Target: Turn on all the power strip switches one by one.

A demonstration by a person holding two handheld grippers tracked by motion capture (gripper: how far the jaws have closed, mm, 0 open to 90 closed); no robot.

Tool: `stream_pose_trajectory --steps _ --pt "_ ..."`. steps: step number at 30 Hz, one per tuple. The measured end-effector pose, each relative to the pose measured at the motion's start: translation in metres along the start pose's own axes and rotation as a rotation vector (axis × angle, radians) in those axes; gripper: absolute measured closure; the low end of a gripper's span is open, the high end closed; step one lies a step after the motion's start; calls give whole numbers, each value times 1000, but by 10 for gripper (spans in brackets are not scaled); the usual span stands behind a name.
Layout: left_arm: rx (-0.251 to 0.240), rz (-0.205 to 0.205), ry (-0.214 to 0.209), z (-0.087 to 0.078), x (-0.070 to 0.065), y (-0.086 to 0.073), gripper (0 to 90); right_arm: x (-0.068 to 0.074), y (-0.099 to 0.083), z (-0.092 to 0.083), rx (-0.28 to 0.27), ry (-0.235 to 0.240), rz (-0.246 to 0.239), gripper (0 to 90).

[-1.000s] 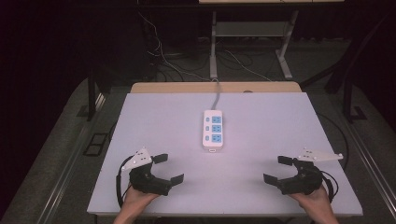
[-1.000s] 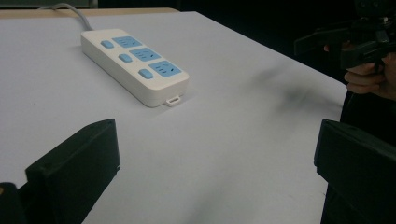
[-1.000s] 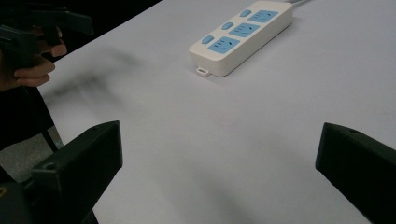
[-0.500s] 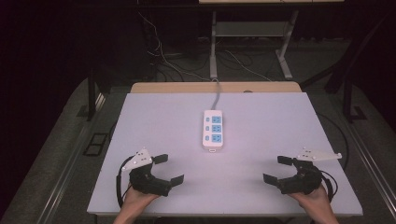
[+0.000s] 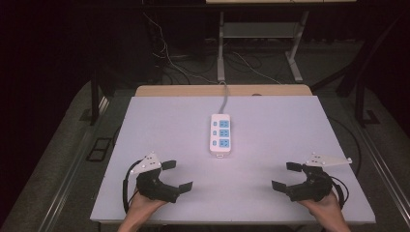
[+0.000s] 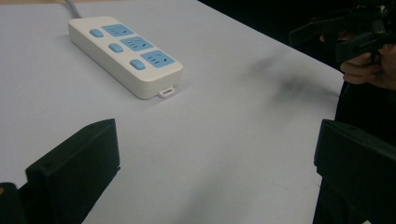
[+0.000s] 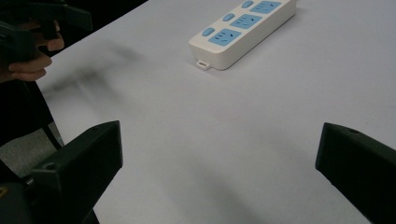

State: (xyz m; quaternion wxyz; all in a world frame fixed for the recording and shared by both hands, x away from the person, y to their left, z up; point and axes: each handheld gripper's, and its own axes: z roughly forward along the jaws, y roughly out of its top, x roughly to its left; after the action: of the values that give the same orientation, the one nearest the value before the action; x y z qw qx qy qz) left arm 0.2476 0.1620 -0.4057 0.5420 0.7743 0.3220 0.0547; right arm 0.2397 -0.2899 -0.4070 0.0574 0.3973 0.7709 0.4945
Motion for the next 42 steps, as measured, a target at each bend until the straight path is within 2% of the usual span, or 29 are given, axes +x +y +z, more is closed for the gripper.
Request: stream_pose_trajectory --steps 12,28,36,42 --pt "50 0 -13 4 3 13 0 -1 -2 2 14 0 7 5" --pt "87 16 -5 9 8 29 0 -3 -3 -1 12 -9 6 5" --pt "98 15 -18 12 11 41 0 -3 -3 -1 12 -14 6 5" --pt "113 31 -22 17 12 51 0 -3 -3 -2 16 -14 2 5"
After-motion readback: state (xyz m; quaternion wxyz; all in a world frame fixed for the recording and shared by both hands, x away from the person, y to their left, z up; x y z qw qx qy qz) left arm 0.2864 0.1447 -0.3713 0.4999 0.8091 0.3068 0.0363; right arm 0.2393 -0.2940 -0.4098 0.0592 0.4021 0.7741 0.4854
